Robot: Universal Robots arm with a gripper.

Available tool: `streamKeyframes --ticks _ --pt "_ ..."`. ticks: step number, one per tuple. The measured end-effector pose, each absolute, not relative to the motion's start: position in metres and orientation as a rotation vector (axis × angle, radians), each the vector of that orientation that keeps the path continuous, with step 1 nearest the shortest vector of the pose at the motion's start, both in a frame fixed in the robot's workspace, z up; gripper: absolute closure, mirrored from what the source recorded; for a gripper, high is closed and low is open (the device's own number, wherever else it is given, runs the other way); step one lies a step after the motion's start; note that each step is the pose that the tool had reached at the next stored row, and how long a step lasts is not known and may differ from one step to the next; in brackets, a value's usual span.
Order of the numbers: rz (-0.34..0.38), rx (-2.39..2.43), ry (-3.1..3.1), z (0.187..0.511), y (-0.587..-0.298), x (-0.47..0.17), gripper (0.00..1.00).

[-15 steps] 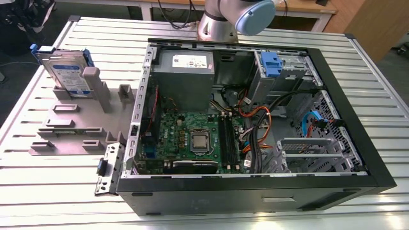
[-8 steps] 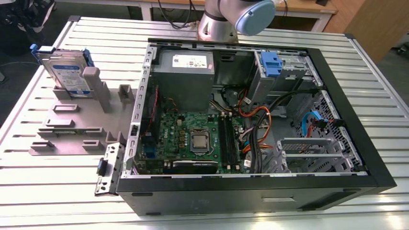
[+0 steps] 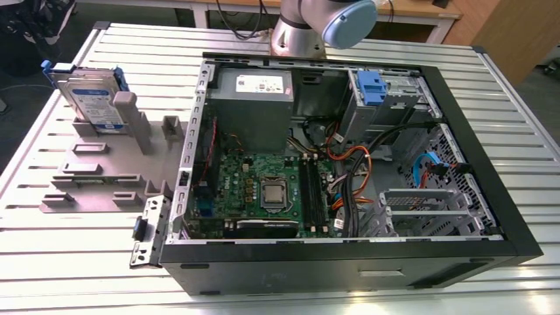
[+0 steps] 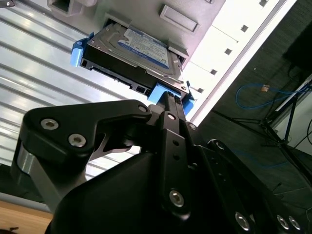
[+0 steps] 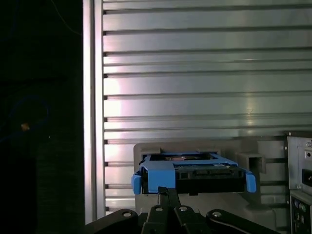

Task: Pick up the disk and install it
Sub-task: 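Pick up the disk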

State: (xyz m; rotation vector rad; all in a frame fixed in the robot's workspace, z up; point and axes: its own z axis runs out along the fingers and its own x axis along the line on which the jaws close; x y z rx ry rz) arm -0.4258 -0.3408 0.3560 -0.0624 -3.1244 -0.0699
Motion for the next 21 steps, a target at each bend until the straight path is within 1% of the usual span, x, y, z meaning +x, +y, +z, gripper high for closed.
streamKeyframes --ticks 21 --pt "-0.069 -0.010 -3.124 0.3560 -0.3408 -0.4258 0.89"
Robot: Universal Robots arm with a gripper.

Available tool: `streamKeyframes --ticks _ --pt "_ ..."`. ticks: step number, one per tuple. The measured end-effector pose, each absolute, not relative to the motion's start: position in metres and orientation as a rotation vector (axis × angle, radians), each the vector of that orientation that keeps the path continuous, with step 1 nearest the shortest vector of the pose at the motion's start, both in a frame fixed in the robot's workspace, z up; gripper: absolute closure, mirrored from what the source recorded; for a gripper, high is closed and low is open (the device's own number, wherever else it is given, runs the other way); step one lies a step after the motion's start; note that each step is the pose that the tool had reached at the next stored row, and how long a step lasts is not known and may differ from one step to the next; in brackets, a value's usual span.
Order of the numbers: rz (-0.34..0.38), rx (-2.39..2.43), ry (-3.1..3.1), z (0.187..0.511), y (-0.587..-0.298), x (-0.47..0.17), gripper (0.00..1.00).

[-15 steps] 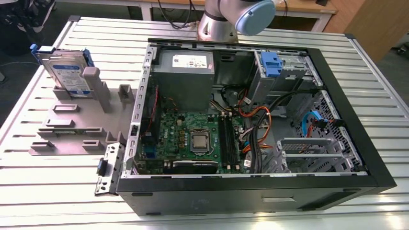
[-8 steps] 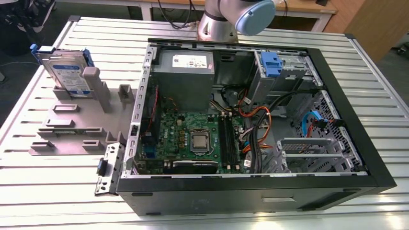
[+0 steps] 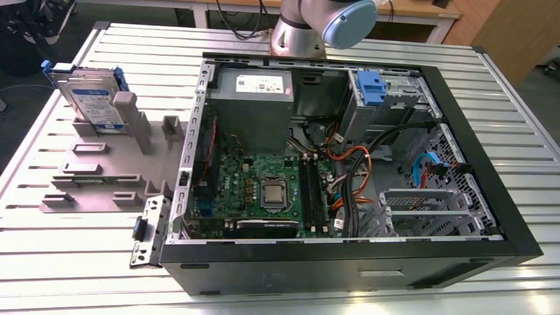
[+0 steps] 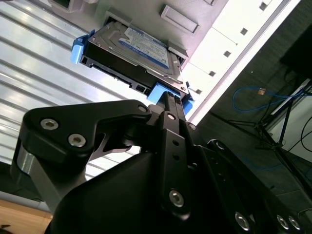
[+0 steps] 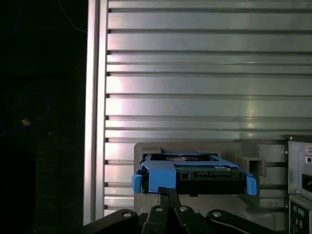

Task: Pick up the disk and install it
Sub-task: 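Pick up the disk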

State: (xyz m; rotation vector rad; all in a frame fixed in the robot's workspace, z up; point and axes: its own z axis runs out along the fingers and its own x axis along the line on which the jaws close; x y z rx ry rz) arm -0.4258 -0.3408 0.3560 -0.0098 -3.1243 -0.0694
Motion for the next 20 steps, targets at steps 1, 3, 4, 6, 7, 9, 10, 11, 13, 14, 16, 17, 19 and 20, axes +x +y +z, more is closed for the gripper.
streamKeyframes --ticks 1,3,4,6,7,9,10,11,13,14,16,17,19,20 --pt "-0.069 -0.007 -3.124 0.3560 -0.3408 -0.4258 0.89" --pt "-0.069 -0.001 -3.124 0.3560 -0.3408 -0.4258 0.89" --pt "-0.069 0.002 -3.124 0.3560 -0.3408 -0.4258 0.89" --pt "-0.069 0.008 -3.124 0.3560 -0.3408 -0.4258 0.89" --pt "-0.069 0.010 -3.124 0.3560 -0.3408 -0.4258 0.89" --pt "-0.069 0.014 -3.124 0.3560 -0.3408 -0.4258 0.89" --pt "-0.069 0.016 -3.124 0.3560 -0.3408 -0.4258 0.89" --pt "-0.069 0.016 -3.124 0.3560 -0.3408 -0.4258 0.89" --pt "-0.069 0.018 -3.124 0.3560 -0.3408 -0.4258 0.89" --pt "-0.069 0.019 -3.124 0.3560 -0.3408 -0.4258 0.89" --pt "-0.069 0.021 -3.124 0.3560 -0.3408 -0.4258 0.89" --pt "-0.069 0.021 -3.124 0.3560 -0.3408 -0.4258 0.89" --pt "-0.069 0.023 -3.124 0.3560 -0.3408 -0.4258 0.89" --pt "-0.069 0.024 -3.124 0.3560 -0.3408 -0.4258 0.89"
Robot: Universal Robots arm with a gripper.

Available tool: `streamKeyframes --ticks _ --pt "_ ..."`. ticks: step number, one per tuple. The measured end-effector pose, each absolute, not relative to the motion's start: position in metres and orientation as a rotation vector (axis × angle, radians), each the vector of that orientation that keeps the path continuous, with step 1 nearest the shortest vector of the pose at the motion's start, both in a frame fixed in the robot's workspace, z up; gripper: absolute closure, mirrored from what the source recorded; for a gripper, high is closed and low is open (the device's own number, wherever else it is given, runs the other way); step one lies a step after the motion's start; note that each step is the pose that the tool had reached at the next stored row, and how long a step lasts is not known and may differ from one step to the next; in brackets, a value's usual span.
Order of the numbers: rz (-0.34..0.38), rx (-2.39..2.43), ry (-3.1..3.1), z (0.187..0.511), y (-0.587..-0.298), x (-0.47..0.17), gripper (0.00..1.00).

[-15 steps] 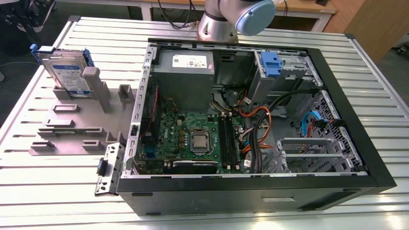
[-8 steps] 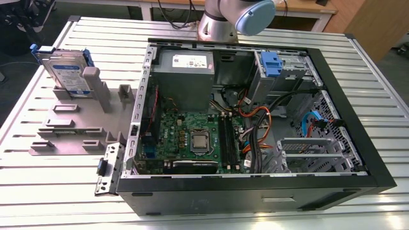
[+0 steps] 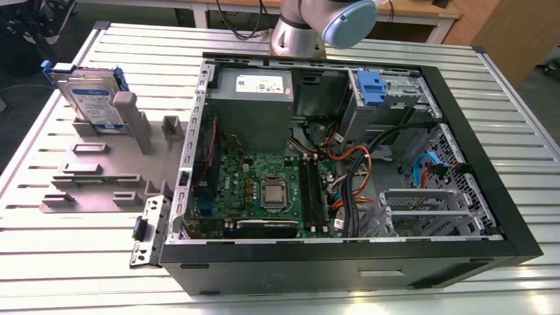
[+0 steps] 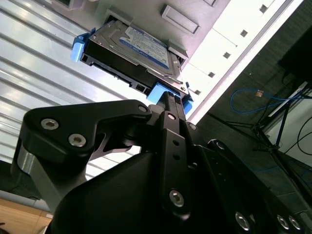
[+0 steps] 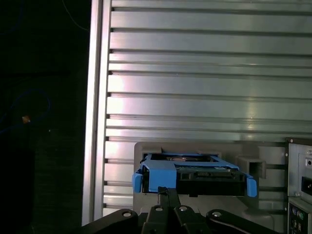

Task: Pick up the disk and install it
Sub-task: 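Pick up the disk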

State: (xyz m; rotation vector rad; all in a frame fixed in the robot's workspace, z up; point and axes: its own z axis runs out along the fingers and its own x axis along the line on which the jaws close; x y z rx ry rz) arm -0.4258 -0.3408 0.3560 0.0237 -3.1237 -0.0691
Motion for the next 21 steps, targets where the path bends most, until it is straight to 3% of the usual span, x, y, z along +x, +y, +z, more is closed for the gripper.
streamKeyframes --ticks 21 --pt "-0.069 0.042 -3.123 0.3560 -0.3408 -0.4258 0.89"
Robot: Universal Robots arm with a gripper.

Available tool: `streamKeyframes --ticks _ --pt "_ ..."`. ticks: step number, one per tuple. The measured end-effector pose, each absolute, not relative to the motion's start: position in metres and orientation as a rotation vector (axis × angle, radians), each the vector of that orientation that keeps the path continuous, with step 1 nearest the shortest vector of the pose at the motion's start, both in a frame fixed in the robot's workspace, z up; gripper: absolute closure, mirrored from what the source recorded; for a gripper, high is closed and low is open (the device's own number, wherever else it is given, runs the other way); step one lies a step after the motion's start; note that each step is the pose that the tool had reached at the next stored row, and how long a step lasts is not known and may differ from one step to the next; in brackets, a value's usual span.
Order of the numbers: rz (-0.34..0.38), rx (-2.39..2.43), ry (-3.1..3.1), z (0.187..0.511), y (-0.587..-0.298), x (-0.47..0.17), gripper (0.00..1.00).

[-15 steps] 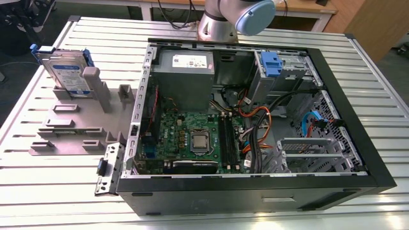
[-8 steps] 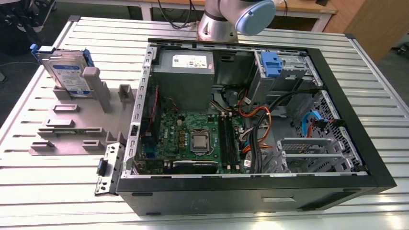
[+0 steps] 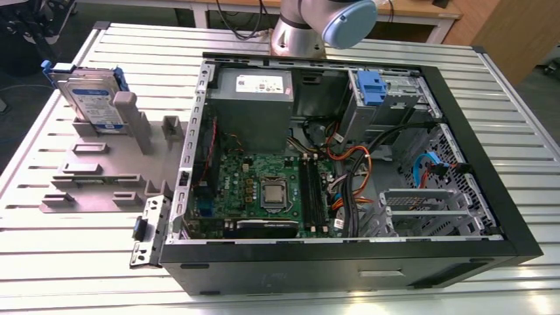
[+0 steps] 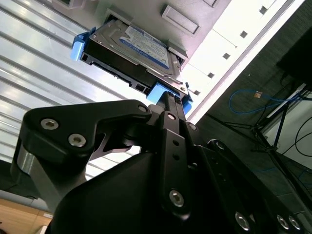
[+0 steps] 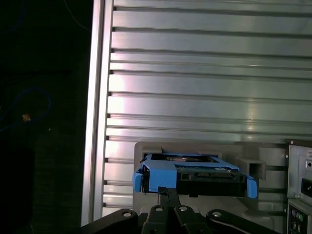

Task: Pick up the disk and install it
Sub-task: 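Pick up the disk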

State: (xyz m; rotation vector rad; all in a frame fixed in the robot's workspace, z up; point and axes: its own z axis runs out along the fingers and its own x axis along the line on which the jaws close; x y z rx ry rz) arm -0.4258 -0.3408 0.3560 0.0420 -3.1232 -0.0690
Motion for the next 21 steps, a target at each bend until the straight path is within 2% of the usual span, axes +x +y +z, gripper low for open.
streamKeyframes --ticks 21 --pt "-0.069 0.061 -3.123 0.3560 -0.3408 -0.4258 0.89"
